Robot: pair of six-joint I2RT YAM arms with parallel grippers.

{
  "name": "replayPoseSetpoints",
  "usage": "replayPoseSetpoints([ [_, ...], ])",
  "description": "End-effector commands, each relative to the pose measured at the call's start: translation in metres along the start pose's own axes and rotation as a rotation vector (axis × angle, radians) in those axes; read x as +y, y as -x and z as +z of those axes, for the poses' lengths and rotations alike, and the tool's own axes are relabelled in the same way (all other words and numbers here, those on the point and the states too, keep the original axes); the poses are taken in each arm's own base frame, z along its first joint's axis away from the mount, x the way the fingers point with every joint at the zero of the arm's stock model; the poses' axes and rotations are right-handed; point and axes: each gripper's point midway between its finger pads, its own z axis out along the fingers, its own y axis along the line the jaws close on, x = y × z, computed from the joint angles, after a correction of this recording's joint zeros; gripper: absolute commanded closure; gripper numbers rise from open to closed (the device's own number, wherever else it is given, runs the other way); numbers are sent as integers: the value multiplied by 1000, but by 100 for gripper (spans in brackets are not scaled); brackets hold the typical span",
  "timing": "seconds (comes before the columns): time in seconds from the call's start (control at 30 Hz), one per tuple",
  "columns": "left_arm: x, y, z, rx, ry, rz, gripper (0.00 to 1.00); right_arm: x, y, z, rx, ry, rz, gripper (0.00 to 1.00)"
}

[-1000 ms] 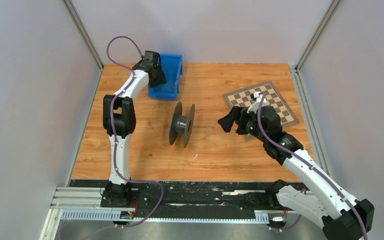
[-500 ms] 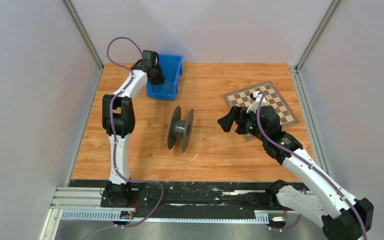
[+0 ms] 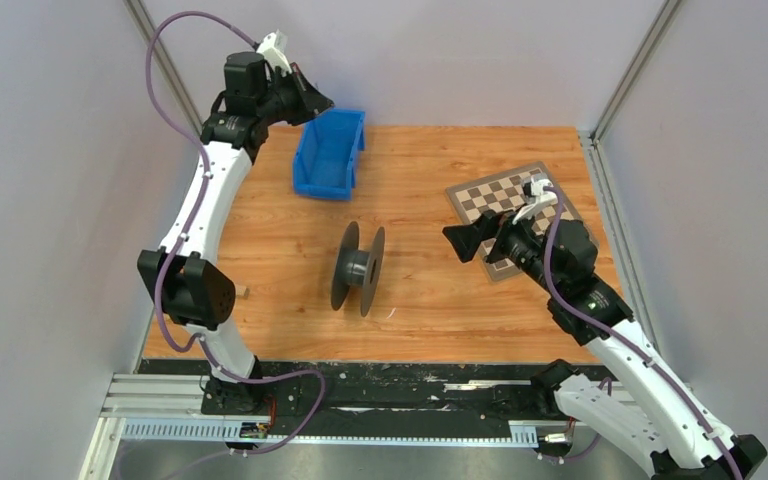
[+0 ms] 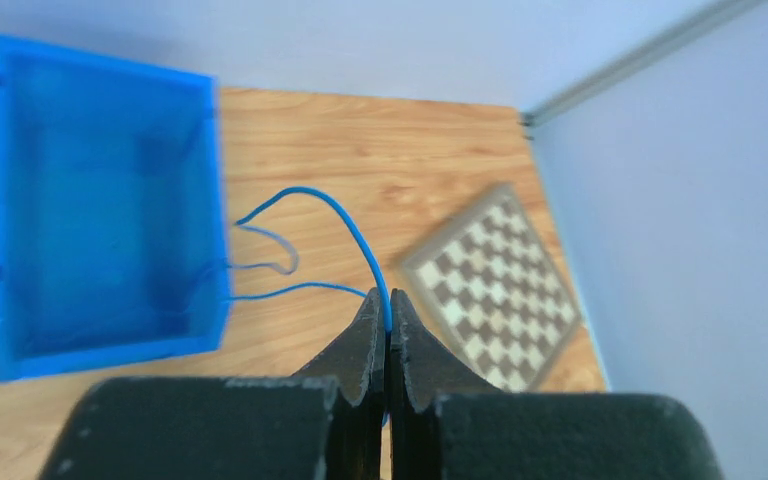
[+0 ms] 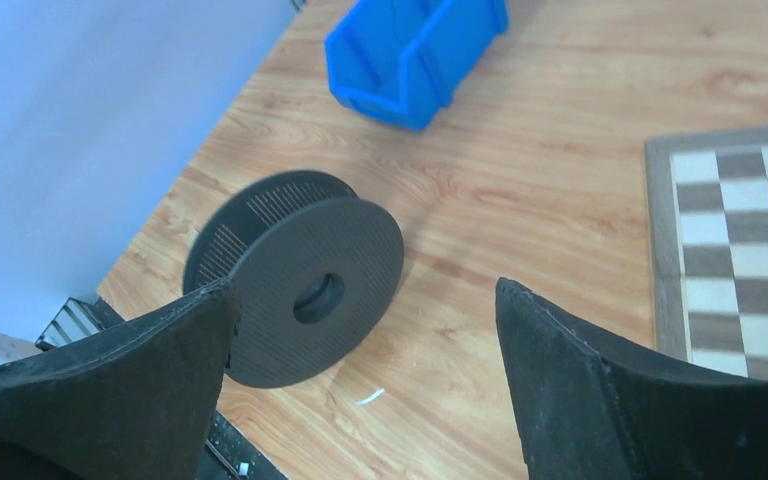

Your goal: Wrap the cables

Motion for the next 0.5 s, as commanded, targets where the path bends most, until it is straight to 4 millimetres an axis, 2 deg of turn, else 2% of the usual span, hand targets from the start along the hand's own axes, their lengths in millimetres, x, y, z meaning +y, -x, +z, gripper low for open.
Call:
replayPoseSetpoints([
  [0.0, -71, 4, -33, 56, -326, -10, 100, 45, 52, -9, -158, 199, -164, 3],
  [0.1, -113, -4, -55, 130, -493, 13, 100, 59, 66, -11, -204, 266, -230, 3],
  [0.13, -121, -6, -60, 139, -514, 42, 100, 63, 71, -12, -229, 285, -253, 3],
  [0.23, -150, -30, -76, 213, -608, 115, 100, 81, 88, -18, -307, 367, -331, 2],
  [0.33, -164, -52, -85, 270, -662, 163, 100, 87, 101, -16, -330, 372, -338, 2],
  [0.47, -179, -70, -97, 351, -742, 106, 100, 91, 102, -6, -335, 399, -381, 7],
])
